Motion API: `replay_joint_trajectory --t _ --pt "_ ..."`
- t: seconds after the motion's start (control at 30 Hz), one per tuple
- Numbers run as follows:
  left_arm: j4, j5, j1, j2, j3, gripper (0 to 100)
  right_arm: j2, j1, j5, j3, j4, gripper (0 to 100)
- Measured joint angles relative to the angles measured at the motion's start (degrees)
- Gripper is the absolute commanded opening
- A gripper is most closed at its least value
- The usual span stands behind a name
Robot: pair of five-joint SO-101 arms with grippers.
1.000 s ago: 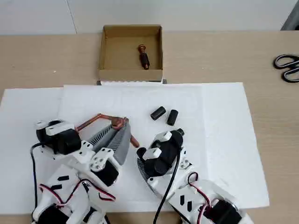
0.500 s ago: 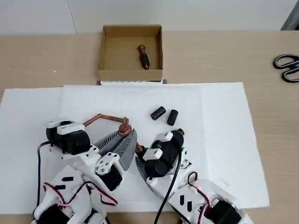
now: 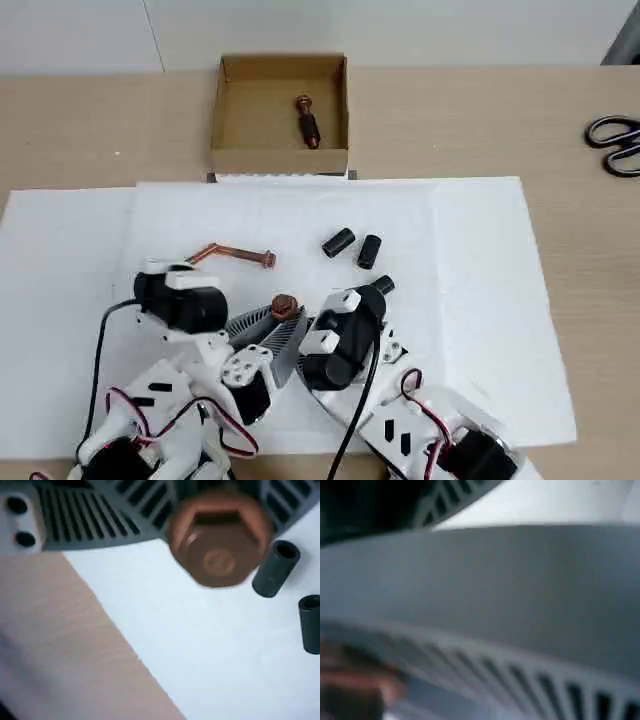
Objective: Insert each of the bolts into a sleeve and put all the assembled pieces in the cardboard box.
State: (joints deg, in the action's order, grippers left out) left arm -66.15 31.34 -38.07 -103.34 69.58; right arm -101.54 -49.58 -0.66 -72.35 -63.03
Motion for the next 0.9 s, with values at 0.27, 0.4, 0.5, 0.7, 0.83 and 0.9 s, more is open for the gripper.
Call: replay_joint_trajectory --t 0.27,0.4,0.5,0.7,0.83,0.9 --pt "0.0 -4.7 -0.5 -0.1 1.1 9 0.2 -0.1 0.0 0.0 0.0 0.2" --pt "-0.1 -4.7 -0.2 -0.1 1.1 20 0.2 0.1 0.0 0.0 0.0 0.2" --pt "-1.4 -5.0 -0.2 0.0 1.1 20 0.2 0.0 0.0 0.0 0.0 0.2" --pt "-2.1 -5.0 0.0 -0.1 0.4 20 0.2 0.0 0.0 -0.1 0.0 0.2" --pt "-3.0 -8.2 3.6 0.0 0.2 20 0.1 0.0 0.0 0.0 0.0 0.2" --pt "-3.7 -11.0 6.2 0.0 0.3 20 0.3 0.0 -0.1 -0.1 0.0 0.2"
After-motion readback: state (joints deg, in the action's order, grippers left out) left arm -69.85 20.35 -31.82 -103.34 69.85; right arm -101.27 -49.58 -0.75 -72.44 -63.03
